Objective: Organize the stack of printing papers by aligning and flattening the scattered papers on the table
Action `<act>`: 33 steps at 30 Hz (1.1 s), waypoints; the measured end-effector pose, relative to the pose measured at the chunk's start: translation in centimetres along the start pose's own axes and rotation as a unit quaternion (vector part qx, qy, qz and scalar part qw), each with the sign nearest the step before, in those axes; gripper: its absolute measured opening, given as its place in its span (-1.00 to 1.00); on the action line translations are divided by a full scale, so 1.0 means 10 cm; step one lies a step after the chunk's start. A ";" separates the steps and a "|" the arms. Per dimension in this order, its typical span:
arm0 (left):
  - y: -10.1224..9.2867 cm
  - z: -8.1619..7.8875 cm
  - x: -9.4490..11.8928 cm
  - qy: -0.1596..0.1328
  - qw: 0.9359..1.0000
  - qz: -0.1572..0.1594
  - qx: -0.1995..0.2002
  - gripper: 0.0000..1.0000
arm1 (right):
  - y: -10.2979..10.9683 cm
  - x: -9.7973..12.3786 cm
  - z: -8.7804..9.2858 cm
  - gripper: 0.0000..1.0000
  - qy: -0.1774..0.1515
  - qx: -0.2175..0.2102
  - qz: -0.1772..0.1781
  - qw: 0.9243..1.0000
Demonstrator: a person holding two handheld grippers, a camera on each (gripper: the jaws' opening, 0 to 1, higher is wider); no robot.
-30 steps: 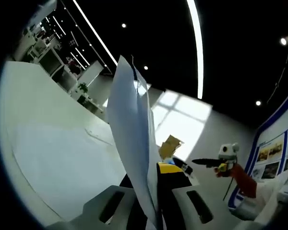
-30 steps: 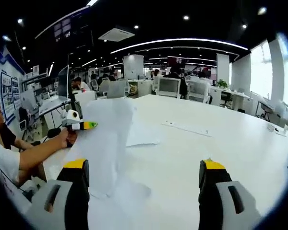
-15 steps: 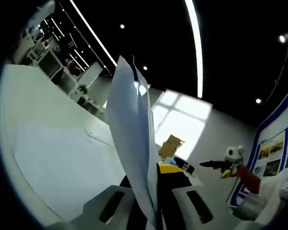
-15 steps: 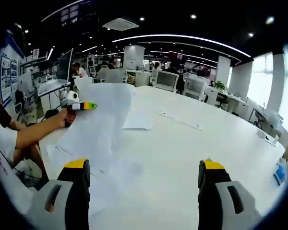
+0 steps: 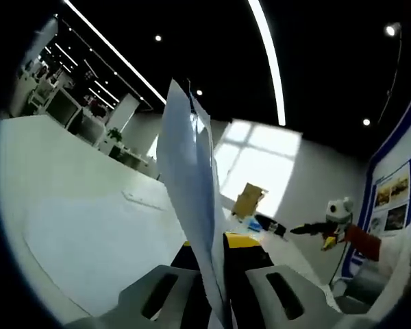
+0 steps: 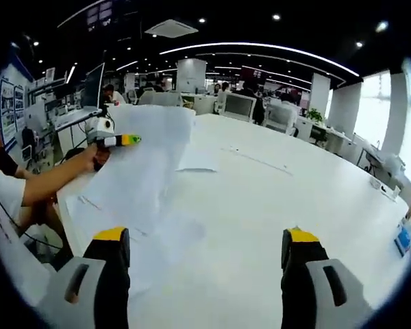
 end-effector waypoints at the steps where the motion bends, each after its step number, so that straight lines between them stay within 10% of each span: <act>1: -0.02 -0.03 0.01 -0.003 1.000 0.001 0.000 -0.88 | -0.01 0.00 0.01 0.72 0.002 -0.002 0.001 1.000; 15: -0.08 -0.62 0.37 -0.101 0.994 -0.003 -0.038 -0.88 | -0.12 -0.01 0.06 0.71 -0.002 -0.017 0.003 1.000; 33: 0.33 -0.34 0.33 -0.074 0.990 -0.047 -0.109 -0.88 | -0.09 0.03 0.04 0.71 0.012 -0.005 0.004 1.000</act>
Point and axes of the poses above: the point that each gripper's makers call its tool centre point, and the gripper's own axes: x roughly backward along the fingers, y roughly to its left, z roughly out of its underside, the point moved 6 cm from there along x, roughly backward along the fingers, and after that the axes turned 2 degrees about -x, right-handed, at the moved point
